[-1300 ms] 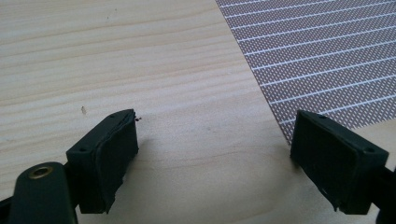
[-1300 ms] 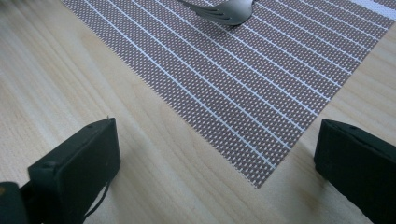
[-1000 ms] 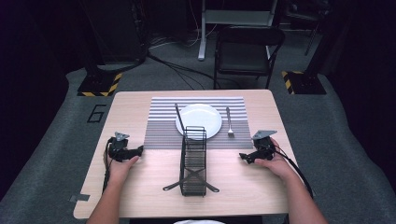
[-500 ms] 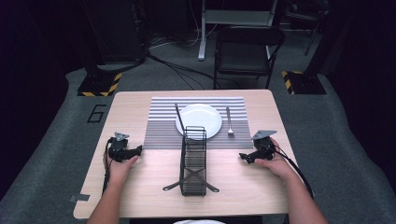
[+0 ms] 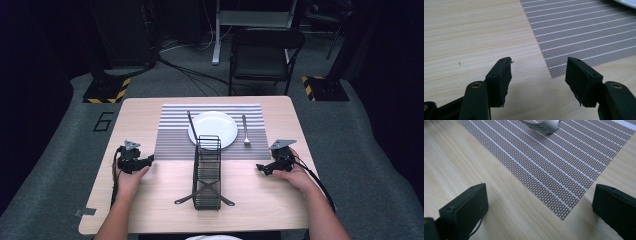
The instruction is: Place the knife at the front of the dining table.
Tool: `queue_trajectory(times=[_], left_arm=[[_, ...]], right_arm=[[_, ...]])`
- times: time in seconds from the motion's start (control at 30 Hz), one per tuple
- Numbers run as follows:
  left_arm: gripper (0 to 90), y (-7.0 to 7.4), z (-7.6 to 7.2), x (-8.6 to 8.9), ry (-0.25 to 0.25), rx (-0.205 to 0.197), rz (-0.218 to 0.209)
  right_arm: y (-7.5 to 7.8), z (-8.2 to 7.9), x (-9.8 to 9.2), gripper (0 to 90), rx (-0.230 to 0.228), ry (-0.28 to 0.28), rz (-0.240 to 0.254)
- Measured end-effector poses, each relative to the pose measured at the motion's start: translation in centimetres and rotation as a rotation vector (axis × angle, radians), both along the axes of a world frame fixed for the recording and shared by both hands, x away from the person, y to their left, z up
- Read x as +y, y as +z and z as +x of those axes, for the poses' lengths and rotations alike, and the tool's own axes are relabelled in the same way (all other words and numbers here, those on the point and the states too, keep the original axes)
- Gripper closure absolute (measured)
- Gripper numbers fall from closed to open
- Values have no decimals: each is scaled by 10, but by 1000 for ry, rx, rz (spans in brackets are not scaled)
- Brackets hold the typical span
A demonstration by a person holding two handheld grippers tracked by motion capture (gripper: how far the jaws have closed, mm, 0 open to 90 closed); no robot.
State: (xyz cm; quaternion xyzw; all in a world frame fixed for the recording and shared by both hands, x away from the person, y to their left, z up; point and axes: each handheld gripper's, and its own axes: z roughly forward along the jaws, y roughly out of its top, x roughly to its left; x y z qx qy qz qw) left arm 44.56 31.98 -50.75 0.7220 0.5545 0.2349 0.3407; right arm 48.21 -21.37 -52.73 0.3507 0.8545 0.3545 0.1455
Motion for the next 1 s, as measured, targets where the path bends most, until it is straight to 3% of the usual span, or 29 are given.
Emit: queue_trajectory(times=[0.37,0.4,0.63,0.77,1.0], left_arm=[[416,9,-7,-15,-51,10,-75],[425,11,-7,-15,-60,25,-73],[450,27,-13,-28,-93,-10,-68],[482,32,-14,-33,-98,-1,-51],[512,45,-11,-42,-115,7,-85]], right_arm=[[0,0,0,0,0,0,0],[0,0,0,0,0,0,0],[0,0,0,0,0,0,0],[0,0,0,0,0,-1,0],[0,0,0,0,-3,0,-1]])
